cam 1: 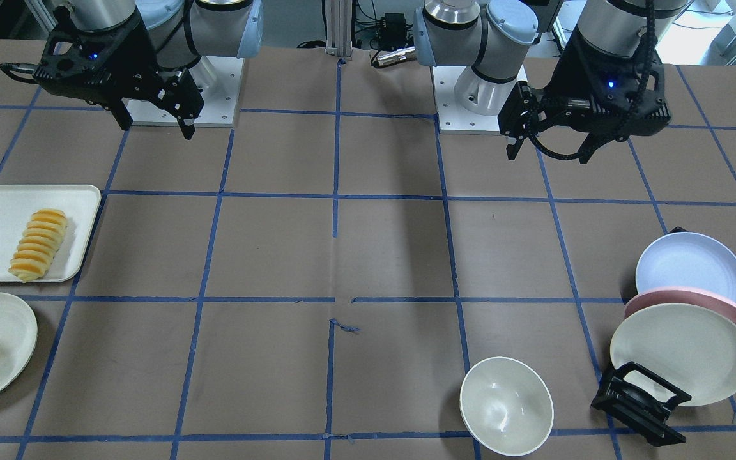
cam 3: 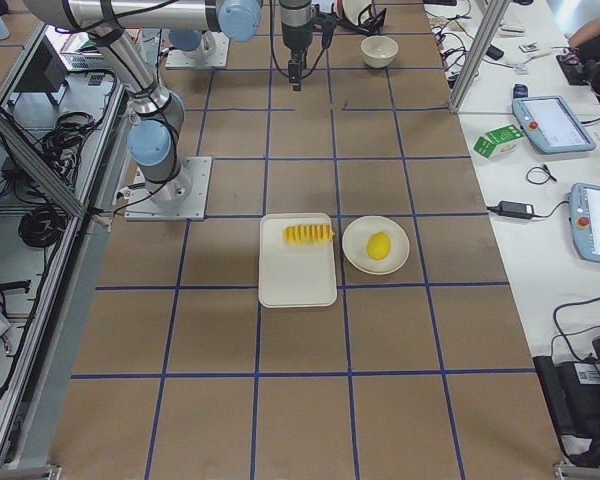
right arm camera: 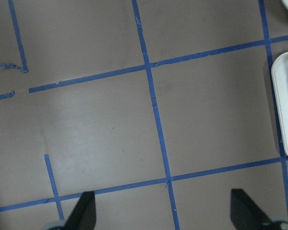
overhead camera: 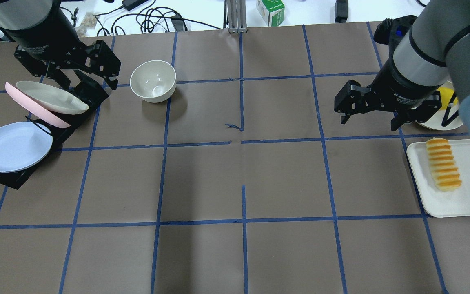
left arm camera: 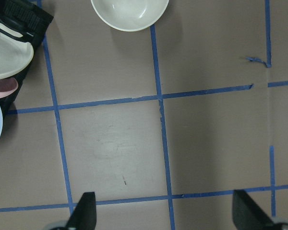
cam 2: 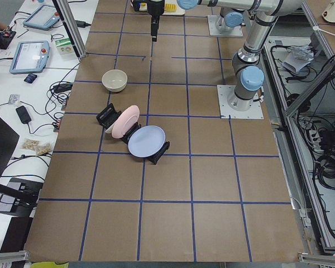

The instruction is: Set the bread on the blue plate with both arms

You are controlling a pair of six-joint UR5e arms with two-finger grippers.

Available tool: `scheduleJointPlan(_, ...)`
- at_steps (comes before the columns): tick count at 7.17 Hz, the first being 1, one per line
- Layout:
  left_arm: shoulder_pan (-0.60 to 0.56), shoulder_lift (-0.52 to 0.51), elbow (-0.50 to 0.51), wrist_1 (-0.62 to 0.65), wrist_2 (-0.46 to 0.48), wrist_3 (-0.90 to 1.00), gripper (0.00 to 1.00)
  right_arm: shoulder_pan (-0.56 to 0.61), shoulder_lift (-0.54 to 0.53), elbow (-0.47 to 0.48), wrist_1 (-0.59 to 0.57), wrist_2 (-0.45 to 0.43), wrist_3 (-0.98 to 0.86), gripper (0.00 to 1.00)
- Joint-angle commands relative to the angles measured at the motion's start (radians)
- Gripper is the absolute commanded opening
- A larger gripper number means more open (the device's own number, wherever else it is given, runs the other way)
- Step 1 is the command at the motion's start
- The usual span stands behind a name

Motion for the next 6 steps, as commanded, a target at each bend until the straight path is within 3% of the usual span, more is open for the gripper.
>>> scheduleJointPlan(1, -0.037, -0.009, -0.015, 0.002, -0.007, -0.05, 1.0, 0.0, 0.001, 0.006, 0.001, -0.002, 0.0, 1.0)
scheduleJointPlan(4, -0.038, -0.005, -0.018, 0.004, -0.004, -0.066, 1.0, -0.002, 0.011, 0.014, 0.012, -0.001, 0.0, 1.0)
scheduleJointPlan(6, 0.074, -0.015, -0.056, 0.011, -0.01, -0.053, 1.0, -0.005, 0.013, 0.031, 0.01, -0.005, -0.005, 1.0)
